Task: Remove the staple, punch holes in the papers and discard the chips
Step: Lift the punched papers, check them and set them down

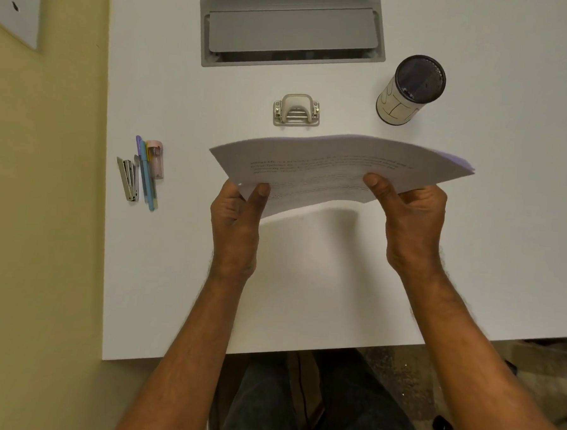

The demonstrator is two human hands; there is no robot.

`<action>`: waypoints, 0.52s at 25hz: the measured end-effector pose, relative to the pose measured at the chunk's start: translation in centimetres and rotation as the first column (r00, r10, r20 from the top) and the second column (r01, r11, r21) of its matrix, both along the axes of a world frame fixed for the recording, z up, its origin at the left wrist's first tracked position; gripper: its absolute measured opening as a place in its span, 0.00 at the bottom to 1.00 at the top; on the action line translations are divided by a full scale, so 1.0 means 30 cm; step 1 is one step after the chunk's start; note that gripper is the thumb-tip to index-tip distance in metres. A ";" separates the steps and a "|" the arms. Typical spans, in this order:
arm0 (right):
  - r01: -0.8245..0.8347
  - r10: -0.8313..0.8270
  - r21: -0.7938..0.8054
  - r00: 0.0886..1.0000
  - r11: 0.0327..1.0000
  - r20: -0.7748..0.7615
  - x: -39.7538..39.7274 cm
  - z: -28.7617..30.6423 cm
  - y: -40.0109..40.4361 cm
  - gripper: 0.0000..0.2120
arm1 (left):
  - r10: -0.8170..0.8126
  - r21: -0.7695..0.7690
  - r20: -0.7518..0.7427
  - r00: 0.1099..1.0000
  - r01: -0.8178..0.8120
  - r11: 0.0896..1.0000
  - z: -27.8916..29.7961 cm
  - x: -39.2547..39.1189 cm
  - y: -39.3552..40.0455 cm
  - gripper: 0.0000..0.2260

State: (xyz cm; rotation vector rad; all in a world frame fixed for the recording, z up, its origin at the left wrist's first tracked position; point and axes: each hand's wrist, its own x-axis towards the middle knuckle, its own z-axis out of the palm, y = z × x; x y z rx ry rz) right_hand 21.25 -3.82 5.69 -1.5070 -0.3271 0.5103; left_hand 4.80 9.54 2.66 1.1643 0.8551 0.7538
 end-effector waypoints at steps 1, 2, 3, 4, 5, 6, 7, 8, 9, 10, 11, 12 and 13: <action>-0.006 0.006 0.003 1.000 1.000 -0.003 0.004 0.000 -0.001 0.17 | 0.004 0.001 0.001 1.000 -0.004 1.000 0.004 0.000 0.000 0.12; -0.011 0.011 0.010 1.000 1.000 -0.010 0.009 0.000 -0.003 0.17 | 0.008 0.001 0.007 1.000 -0.008 1.000 0.009 0.000 0.000 0.12; -0.012 0.012 0.018 1.000 1.000 -0.013 0.014 -0.003 -0.005 0.17 | 0.012 -0.001 0.016 1.000 -0.012 1.000 0.013 0.000 0.001 0.12; -0.012 0.012 0.024 1.000 1.000 -0.015 0.018 -0.008 -0.008 0.17 | 0.012 -0.002 0.027 1.000 -0.012 1.000 0.018 0.000 0.003 0.13; -0.013 0.013 0.026 1.000 1.000 -0.019 0.022 -0.015 -0.012 0.16 | 0.008 -0.005 0.036 0.999 -0.008 1.000 0.020 0.000 0.004 0.14; -0.017 0.018 0.020 0.999 1.000 -0.027 0.023 -0.026 -0.017 0.16 | 0.003 -0.010 0.039 0.999 -0.002 1.000 0.019 -0.001 0.005 0.15; -0.025 0.025 0.003 0.999 1.000 -0.038 0.023 -0.037 -0.020 0.17 | 0.000 -0.018 0.029 1.000 0.001 1.000 0.015 -0.001 0.005 0.15; -0.038 0.037 -0.023 0.998 0.999 -0.049 0.022 -0.048 -0.023 0.19 | -0.001 -0.026 0.009 1.000 0.001 1.000 0.010 0.000 0.001 0.15; -0.052 0.049 -0.047 0.997 0.998 -0.056 0.018 -0.060 -0.024 0.21 | -0.001 -0.031 -0.018 1.000 0.001 1.000 0.005 0.002 -0.003 0.15; -0.064 0.060 -0.060 0.996 0.996 -0.058 0.014 -0.068 -0.021 0.22 | -0.002 -0.030 -0.043 0.999 0.001 1.000 0.001 0.005 -0.007 0.16; -0.071 0.067 -0.064 0.996 0.995 -0.058 0.011 -0.072 -0.015 0.22 | -0.002 -0.025 -0.060 0.998 0.000 1.000 0.000 0.010 -0.010 0.17; -0.075 0.072 -0.060 0.996 0.995 -0.050 0.008 -0.072 -0.006 0.20 | 0.000 -0.018 -0.066 0.998 -0.001 1.000 0.001 0.015 -0.010 0.16; -0.079 0.077 -0.056 0.996 0.995 -0.037 0.008 -0.069 0.001 0.19 | -0.001 -0.010 -0.062 0.998 0.000 1.000 0.003 0.019 -0.009 0.16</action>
